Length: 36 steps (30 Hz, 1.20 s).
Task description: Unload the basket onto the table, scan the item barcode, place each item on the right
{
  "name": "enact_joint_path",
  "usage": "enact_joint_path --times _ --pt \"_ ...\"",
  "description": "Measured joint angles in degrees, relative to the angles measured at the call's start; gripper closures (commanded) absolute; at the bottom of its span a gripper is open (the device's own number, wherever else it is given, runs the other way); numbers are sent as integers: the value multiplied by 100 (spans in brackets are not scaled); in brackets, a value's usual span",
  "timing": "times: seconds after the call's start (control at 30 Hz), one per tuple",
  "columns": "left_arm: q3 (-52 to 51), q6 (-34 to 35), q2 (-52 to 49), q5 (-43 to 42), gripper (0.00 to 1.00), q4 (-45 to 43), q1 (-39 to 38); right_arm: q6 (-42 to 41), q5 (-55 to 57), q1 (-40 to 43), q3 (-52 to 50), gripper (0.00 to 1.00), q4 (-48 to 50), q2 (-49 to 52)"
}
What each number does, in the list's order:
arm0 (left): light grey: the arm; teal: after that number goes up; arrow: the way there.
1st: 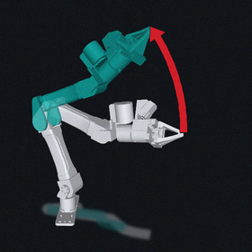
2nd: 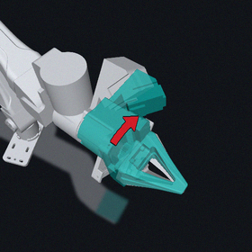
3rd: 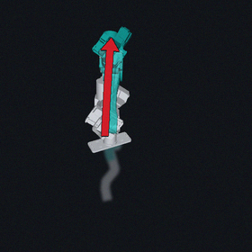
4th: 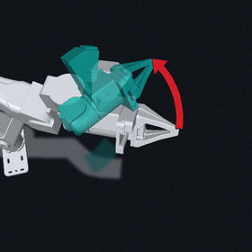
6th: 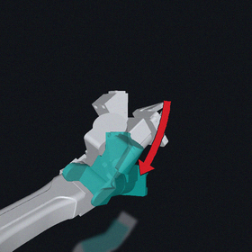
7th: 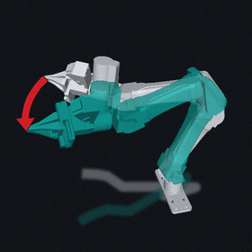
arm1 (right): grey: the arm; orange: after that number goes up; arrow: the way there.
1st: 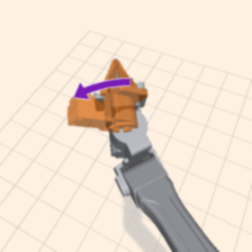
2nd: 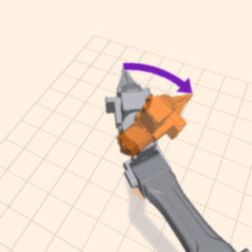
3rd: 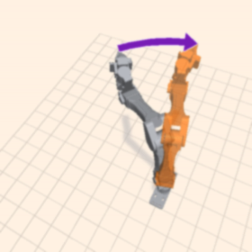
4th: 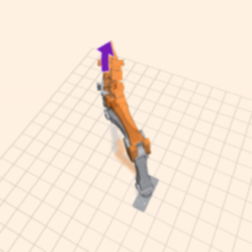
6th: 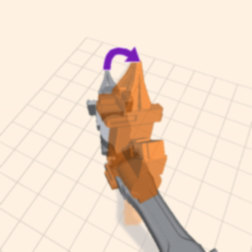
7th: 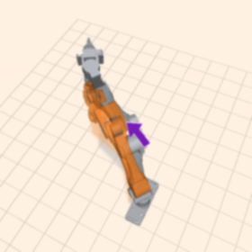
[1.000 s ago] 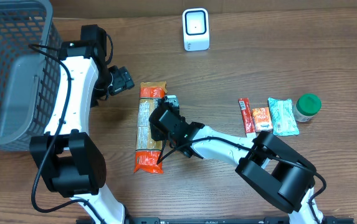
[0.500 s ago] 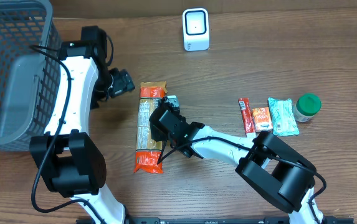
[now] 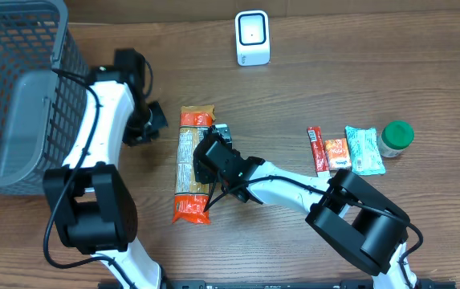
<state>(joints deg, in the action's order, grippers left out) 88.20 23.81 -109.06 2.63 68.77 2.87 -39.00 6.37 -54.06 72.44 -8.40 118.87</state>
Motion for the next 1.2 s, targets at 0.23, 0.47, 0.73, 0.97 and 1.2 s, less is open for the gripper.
enact_joint_path --times 0.23,0.47,0.73,0.97,1.2 --pt "-1163 -31 0 -157 96 -852 -343 120 -769 284 0 34 -72 -31" --pt "-1755 -42 0 -221 96 -1375 -706 155 -1720 855 0 33 -507 -151" --pt "-1777 -42 0 -317 96 -1484 -1058 153 -1963 1161 0 33 -763 -361" --pt "-1779 -46 0 -374 84 -1641 -1368 153 -2011 1154 0 33 -774 -374" --pt "-1779 -46 0 -400 82 -1722 -1386 155 -2013 1154 0 33 -887 -374"
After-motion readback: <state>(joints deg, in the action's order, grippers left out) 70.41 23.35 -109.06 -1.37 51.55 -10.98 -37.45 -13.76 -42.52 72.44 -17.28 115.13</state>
